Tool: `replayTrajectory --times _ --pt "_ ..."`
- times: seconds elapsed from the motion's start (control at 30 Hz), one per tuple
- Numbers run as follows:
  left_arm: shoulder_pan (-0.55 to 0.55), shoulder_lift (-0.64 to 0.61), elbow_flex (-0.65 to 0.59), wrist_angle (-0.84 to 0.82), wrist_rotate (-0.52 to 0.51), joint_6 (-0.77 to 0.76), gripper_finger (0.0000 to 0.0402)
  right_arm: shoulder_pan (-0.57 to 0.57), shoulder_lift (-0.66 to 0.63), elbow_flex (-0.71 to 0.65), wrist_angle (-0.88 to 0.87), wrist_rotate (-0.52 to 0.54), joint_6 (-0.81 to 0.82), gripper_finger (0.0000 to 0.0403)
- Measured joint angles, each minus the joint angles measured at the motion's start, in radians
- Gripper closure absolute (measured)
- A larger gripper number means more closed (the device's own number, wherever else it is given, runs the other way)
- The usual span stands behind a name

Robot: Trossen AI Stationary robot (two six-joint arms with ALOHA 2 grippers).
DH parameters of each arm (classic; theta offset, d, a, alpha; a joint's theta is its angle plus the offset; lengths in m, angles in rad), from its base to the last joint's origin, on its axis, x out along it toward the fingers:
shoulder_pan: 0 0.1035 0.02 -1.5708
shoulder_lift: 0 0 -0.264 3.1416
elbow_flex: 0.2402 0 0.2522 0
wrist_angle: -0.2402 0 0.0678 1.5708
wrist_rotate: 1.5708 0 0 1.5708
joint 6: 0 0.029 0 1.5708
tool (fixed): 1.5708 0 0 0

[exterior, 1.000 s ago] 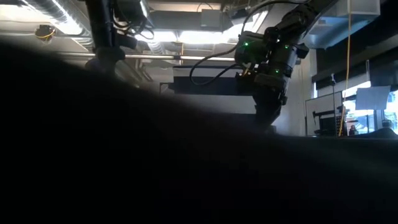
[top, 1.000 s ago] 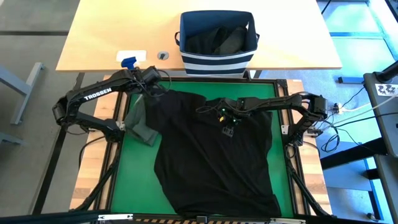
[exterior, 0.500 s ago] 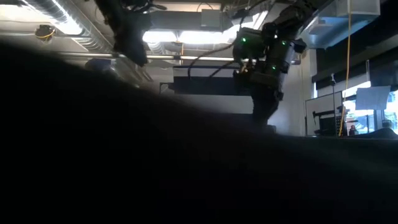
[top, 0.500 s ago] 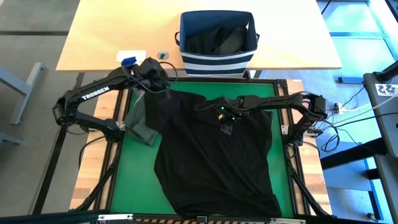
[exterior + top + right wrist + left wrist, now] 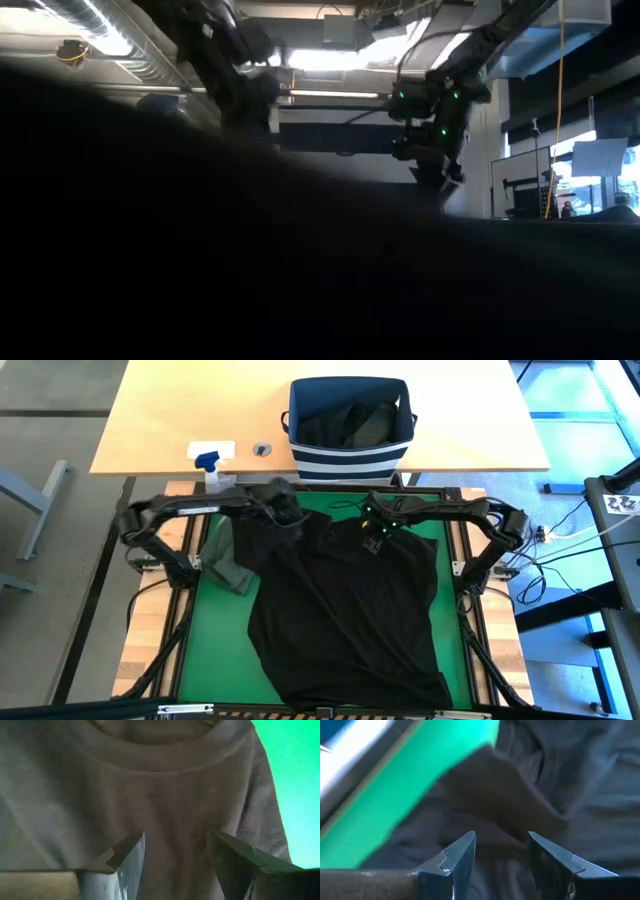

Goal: Fold Laundry from Bin
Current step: Fold the black shirt

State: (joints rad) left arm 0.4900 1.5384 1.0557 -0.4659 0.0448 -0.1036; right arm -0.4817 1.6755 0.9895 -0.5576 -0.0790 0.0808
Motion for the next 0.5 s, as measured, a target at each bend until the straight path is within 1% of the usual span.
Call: replayTrajectory --times 0.07,0.23,0.37,0.5 --pt "-0.008 0.078 0.000 0.015 0.001 0.000 0.0230 -0.021 0.000 -0.031 0.038 -0.022 0.004 0.0189" --pt "-0.014 0.225 0.000 0.008 0.000 0.000 0.0230 -0.038 0.000 -0.092 0.082 -0.019 -0.007 0.0189" --pt "-0.005 0.277 0.000 -0.019 -0.026 0.000 0.0230 -0.037 -0.005 -0.141 0.112 0.054 -0.050 0.0189" --pt "0.009 0.282 0.000 -0.018 -0.060 -0.001 0.0230 -0.044 -0.006 -0.162 0.084 0.151 -0.093 0.0189"
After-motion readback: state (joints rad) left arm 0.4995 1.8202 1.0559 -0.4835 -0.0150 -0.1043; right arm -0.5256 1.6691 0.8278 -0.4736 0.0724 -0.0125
